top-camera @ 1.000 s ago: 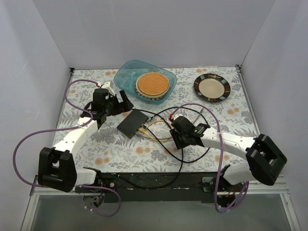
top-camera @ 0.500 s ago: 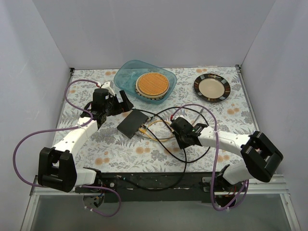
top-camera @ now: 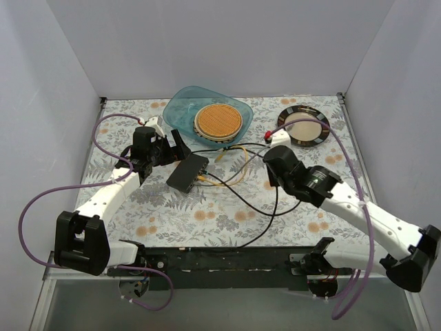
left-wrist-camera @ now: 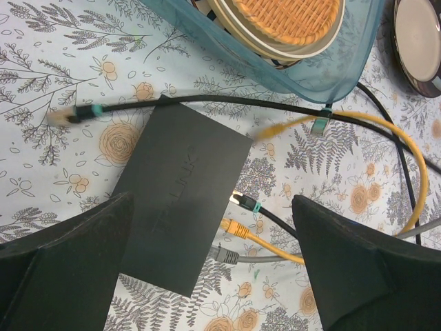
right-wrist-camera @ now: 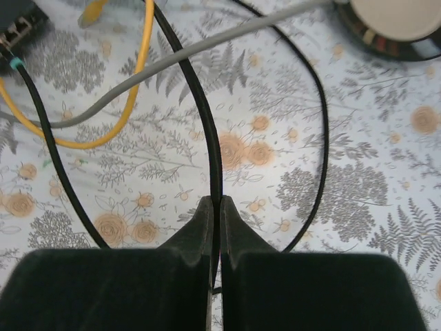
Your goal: Insert the plug into the switch port
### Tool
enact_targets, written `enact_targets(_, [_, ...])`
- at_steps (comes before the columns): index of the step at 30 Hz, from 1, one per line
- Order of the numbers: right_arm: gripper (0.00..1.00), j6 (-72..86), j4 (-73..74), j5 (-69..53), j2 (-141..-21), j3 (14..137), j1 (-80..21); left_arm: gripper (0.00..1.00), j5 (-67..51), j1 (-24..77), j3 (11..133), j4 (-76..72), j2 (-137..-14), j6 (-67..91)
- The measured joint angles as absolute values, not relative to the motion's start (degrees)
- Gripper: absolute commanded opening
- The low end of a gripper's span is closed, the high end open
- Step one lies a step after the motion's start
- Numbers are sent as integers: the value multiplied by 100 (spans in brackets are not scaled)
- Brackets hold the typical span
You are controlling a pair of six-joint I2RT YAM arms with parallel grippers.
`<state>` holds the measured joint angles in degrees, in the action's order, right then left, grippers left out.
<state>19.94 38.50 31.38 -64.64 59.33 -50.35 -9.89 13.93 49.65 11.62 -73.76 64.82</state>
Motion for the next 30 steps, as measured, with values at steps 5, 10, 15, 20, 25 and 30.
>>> enact_targets(5, [1,1785,4001,3752,-5734,6377,-5035,98,-993,1393,4965,1162,-7376,6479])
enact_targets(10, [1,1542,3927,4211,-5212,6731,-5035,98,-993,1393,4965,1164,-7369,6477])
enact_targets(15, [1,1223,3706,4543,-4847,7050,-5035,98,-993,1393,4965,1170,-7352,6479])
enact_targets(20, [1,773,3072,4720,-4438,7299,-5035,98,-1022,1393,4965,1181,-7314,6473])
enact_targets(25, [1,419,2596,4762,-4348,7690,-5033,98,-1299,1393,4965,1135,-7234,6431])
enact_targets(30, [1,399,2464,4646,-4727,7874,-5033,98,-1820,1385,4917,816,-6982,6412])
